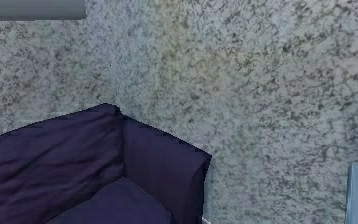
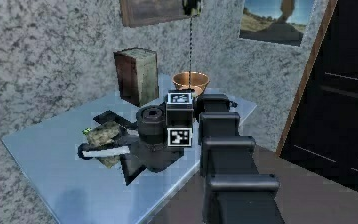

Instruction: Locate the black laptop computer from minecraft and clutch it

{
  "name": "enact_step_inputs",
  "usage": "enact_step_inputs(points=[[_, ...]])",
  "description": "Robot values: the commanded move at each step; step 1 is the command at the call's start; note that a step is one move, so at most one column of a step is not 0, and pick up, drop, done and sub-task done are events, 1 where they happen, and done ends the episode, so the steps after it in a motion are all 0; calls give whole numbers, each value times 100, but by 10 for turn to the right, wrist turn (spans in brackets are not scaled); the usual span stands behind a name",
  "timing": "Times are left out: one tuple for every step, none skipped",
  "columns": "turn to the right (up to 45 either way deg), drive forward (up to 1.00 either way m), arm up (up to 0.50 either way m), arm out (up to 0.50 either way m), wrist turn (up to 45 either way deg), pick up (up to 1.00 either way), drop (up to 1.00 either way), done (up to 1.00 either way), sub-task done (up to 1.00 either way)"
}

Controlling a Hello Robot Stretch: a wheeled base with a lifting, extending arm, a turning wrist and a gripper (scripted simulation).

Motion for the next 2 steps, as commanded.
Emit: enact_step_inputs(points=[[0,0,0,0,90,0,0,0,0],[0,0,0,0,0,100,0,0,0]])
